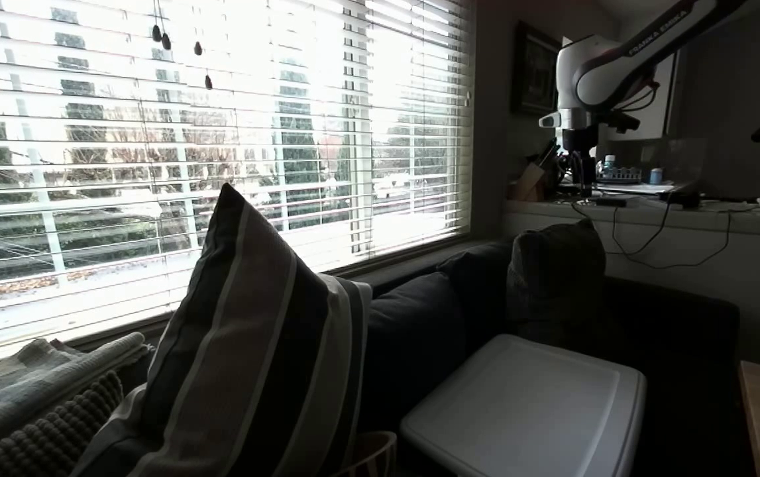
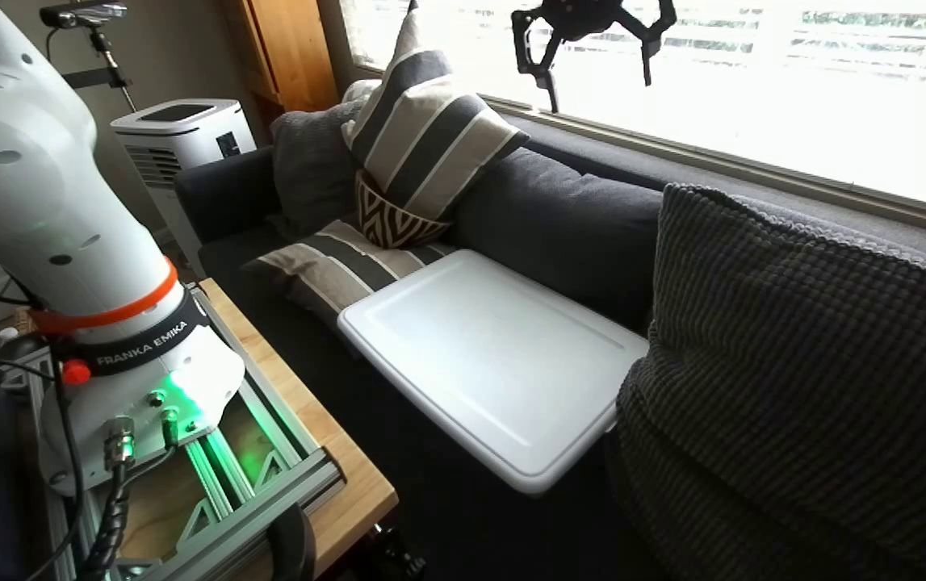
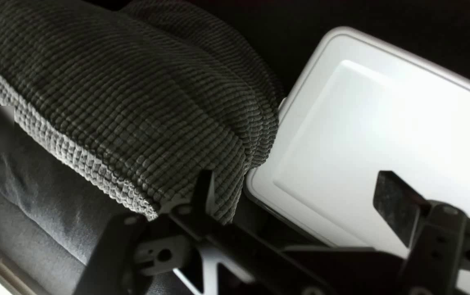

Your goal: Pick up the grey pillow on the right and put it on the white lid

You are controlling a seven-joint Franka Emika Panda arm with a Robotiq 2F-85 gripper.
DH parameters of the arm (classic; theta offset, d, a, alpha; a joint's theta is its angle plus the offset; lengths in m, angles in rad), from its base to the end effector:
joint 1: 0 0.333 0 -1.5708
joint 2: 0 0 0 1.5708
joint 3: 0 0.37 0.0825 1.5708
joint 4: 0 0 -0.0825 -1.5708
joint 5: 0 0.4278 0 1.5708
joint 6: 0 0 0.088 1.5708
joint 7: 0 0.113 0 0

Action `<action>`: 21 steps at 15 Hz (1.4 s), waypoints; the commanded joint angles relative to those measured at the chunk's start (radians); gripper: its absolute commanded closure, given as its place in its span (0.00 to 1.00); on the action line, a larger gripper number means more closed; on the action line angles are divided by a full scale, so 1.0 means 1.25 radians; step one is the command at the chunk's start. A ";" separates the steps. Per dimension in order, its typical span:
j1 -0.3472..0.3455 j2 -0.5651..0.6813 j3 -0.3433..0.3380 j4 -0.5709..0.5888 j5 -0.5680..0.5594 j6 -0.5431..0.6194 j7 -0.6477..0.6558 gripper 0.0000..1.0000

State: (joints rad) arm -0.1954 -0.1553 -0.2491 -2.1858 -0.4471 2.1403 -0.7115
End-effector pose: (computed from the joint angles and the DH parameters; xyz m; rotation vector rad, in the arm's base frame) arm 0.4831 -0.2580 0.4935 2.7025 0.6774 -0.1424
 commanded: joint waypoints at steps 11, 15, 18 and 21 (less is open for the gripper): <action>-0.038 0.342 0.008 0.187 -0.162 0.137 -0.221 0.00; -0.040 0.354 0.008 0.205 -0.166 0.137 -0.233 0.00; -0.040 0.354 0.008 0.207 -0.166 0.137 -0.235 0.00; -0.041 0.370 0.020 0.216 -0.185 0.204 -0.271 0.00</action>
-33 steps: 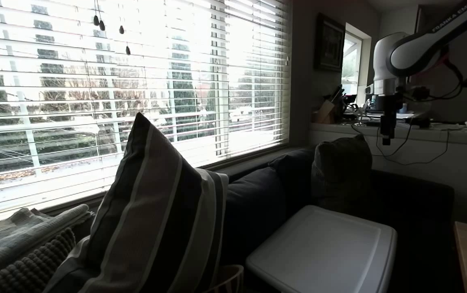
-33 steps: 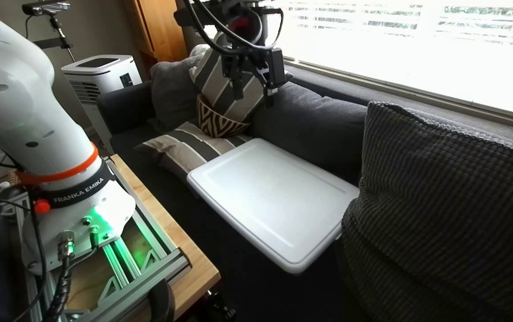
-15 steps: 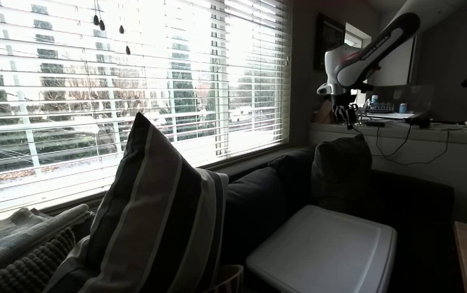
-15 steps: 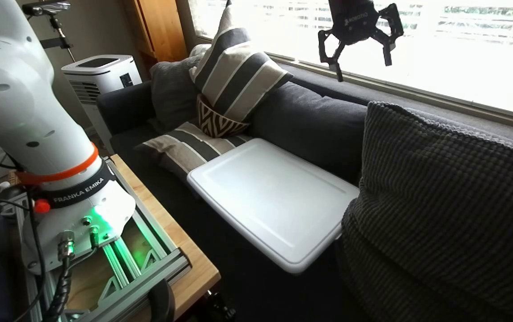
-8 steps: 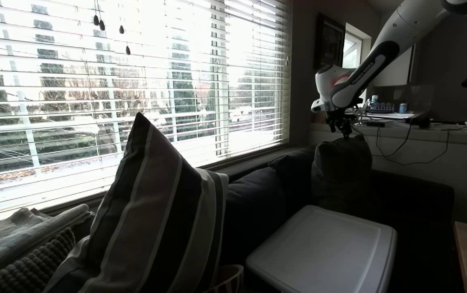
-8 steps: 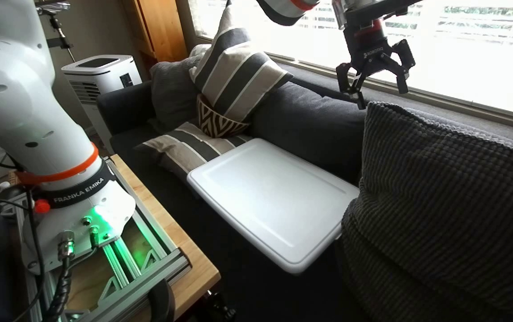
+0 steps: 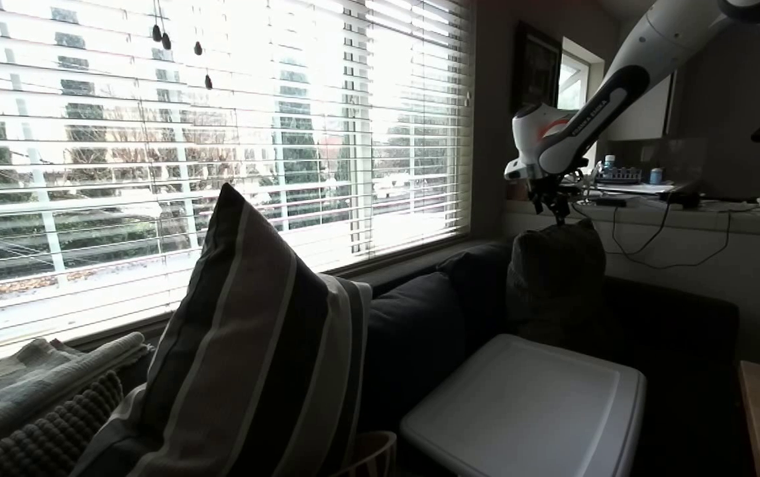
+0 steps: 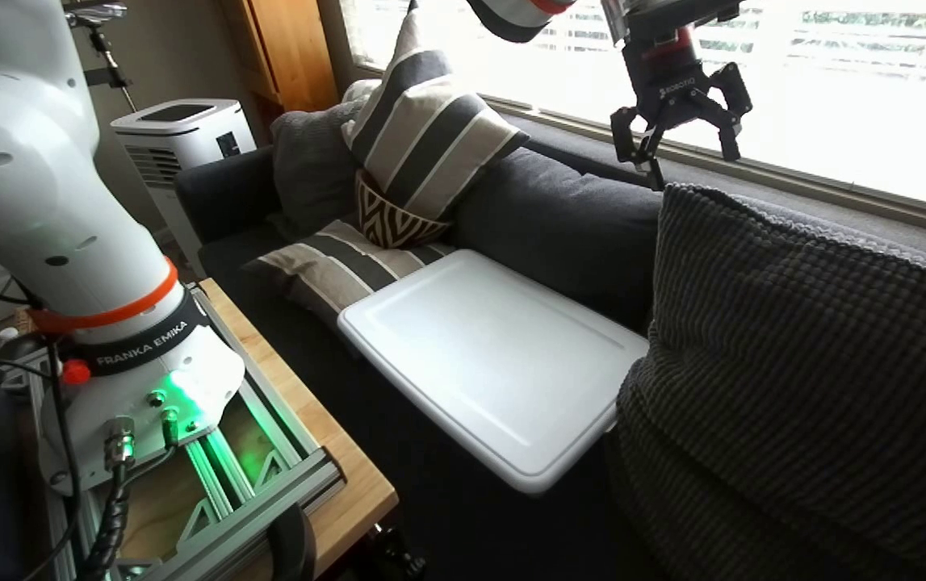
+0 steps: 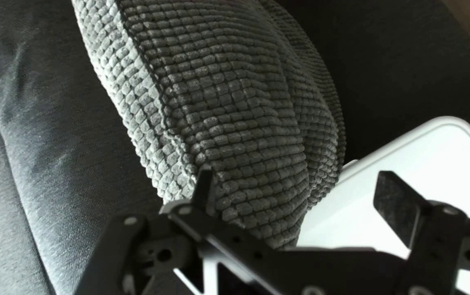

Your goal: Pick up the grey pillow on the right and put it on the white lid

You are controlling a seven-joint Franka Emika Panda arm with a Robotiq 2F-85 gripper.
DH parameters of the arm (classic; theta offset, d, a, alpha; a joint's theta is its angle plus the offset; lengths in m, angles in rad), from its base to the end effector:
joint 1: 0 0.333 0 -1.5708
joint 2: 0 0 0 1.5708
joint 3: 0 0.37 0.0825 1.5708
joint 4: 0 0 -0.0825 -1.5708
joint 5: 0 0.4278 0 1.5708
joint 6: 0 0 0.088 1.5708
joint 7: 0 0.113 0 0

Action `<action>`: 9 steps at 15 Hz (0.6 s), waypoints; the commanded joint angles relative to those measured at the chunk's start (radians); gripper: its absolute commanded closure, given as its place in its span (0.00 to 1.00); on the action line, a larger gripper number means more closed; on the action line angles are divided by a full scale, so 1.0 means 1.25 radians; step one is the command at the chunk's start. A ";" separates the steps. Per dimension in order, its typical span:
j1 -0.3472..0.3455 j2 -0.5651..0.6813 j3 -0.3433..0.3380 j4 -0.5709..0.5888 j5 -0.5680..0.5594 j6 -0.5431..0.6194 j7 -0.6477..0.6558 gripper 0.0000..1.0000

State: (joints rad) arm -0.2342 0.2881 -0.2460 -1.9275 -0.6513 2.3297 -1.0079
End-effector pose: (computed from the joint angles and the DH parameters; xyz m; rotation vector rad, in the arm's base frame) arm 0.6002 -0.3161 0.3807 2.3213 1.2283 -0.4095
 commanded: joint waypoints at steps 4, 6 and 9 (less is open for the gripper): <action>-0.022 0.066 0.041 0.049 0.008 0.132 -0.127 0.00; -0.034 0.092 0.057 0.064 0.045 0.147 -0.183 0.00; -0.041 0.128 0.073 0.086 0.089 0.109 -0.247 0.00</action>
State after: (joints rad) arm -0.2573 0.3910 -0.1843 -1.8642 -0.6052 2.4881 -1.2116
